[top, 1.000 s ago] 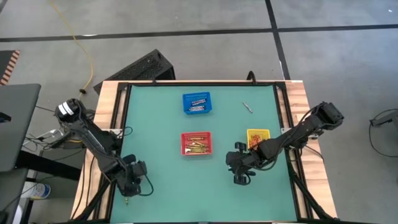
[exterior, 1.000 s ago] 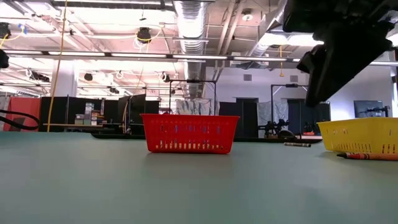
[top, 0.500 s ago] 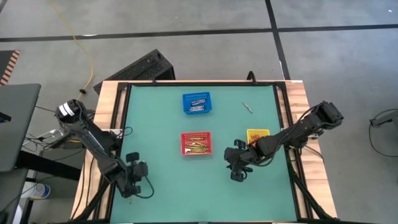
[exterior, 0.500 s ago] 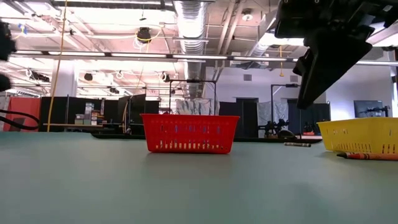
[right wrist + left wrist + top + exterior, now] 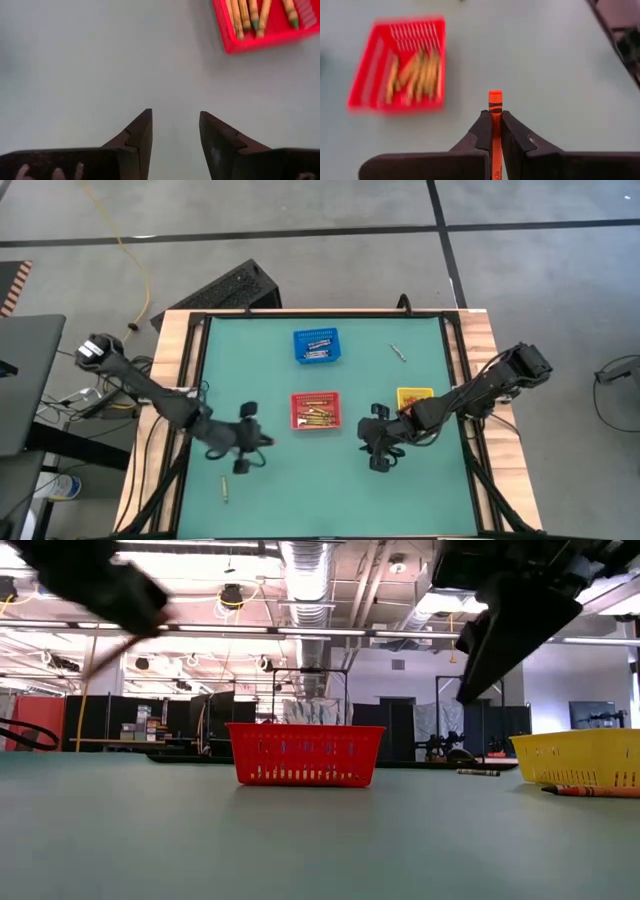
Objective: Sort crayons
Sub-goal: Put the orange crayon into the yellow bin
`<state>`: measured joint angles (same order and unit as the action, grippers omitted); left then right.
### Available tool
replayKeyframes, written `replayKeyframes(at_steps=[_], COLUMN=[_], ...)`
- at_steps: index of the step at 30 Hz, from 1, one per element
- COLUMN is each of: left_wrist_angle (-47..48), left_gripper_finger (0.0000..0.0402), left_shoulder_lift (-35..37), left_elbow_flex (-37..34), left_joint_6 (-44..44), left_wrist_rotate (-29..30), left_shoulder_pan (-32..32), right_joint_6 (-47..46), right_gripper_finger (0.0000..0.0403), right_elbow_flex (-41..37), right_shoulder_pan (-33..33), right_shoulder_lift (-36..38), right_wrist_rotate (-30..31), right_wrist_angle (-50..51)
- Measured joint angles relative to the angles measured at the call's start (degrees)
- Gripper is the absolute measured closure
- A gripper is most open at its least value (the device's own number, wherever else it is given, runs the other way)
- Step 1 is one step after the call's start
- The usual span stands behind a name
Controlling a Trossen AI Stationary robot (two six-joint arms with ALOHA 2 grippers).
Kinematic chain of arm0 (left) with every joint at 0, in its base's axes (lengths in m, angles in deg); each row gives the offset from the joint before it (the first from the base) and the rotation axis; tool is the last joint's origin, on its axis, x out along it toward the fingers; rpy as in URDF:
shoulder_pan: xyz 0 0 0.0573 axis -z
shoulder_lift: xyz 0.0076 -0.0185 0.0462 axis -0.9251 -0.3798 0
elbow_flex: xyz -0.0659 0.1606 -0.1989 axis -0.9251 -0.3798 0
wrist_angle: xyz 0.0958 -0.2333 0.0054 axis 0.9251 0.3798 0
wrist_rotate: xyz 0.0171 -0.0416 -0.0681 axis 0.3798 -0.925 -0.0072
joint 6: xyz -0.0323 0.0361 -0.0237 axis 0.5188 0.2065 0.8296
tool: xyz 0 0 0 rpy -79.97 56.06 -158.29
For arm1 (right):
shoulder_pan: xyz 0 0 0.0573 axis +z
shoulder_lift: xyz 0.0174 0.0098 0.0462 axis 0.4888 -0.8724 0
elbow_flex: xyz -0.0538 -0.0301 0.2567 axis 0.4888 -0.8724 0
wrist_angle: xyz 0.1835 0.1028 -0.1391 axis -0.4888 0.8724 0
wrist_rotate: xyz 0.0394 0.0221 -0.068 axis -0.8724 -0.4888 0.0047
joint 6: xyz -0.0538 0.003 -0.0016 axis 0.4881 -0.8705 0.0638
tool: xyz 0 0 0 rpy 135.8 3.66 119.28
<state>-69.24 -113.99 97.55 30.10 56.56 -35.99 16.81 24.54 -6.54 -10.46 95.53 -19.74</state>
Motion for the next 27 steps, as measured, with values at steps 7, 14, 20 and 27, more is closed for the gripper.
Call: replayKeyframes(at_steps=[7,14,20,27], left_wrist_angle=[-15.4,-13.2,-14.9,-37.3], left_gripper_finger=[0.0399,0.0399,0.0399,0.0397], left_shoulder_lift=[-7.3,-18.6,-30.2,-46.0], left_elbow_flex=[0.6,11.0,24.3,36.5], left_joint_6=[-15.4,-21.2,-26.4,-26.4], left_wrist_rotate=[-15.1,-31.0,-40.4,-44.7], left_shoulder_pan=[-17.6,-30.8,-33.4,-34.4], right_joint_6=[3.3,2.6,-5.6,-18.5], right_gripper_finger=[0.0249,0.0249,0.0251,0.0266], right_elbow_flex=[0.0,0.0,0.5,-0.3], right_shoulder_pan=[0.0,0.2,1.5,14.2], right_shoulder_lift=[0.0,0.0,3.8,14.9], right_wrist_rotate=[0.0,0.0,3.2,21.3], right_wrist_angle=[-1.5,-0.8,8.5,26.3])
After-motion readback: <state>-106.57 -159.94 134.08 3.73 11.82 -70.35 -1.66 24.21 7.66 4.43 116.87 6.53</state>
